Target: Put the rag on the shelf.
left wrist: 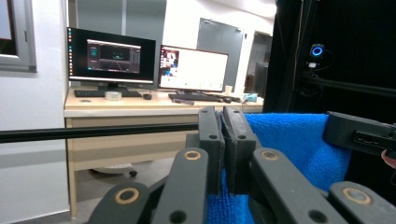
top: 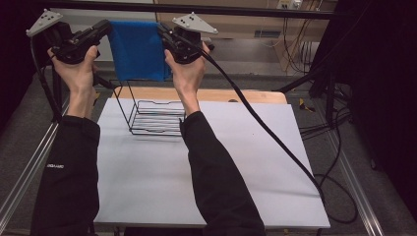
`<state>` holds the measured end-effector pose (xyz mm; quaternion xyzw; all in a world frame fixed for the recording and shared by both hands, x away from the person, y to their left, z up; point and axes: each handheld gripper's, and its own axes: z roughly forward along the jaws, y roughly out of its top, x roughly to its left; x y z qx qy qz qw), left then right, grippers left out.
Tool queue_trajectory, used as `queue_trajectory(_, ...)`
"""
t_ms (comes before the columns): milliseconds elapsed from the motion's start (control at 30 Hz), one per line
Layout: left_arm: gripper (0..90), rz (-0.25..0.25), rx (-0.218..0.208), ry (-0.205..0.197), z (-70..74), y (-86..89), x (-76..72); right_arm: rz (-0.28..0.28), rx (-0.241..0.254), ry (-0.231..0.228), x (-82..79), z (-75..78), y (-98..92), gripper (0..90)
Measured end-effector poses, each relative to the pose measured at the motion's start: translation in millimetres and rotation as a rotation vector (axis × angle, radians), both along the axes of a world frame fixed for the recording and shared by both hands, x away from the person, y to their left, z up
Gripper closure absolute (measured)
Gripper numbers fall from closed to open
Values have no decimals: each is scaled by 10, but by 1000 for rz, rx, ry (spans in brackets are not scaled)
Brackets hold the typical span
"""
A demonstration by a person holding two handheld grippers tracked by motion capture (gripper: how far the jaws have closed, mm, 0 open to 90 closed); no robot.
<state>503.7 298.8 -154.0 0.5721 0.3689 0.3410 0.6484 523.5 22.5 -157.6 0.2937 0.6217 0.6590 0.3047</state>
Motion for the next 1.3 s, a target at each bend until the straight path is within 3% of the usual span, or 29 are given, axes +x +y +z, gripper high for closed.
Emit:
queue_trajectory(200, 867, -9, -2, 17, -85, 15, 129, -7, -5, 18, 84, -47, 11, 841)
queue_trajectory(400, 867, -6, 13, 26, -150, -4, 183, -20, -44, 25, 123, -110, 13, 840)
queue_trajectory(667, 867, -12, 38, 40, -264, -2, 175, -24, -54, 57, 132, -219, 6, 840)
queue_trajectory(900, 867, -30, 56, 66, -455, 55, 161, -16, -67, 85, 129, -351, 35, 840)
queue_trajectory(1033, 866, -40, 75, 71, -541, 78, 122, -11, -99, 88, 88, -441, 42, 839)
queue_trajectory(1300, 865, -64, 83, 71, -620, 109, 11, 15, -84, 95, 9, -539, 16, 838)
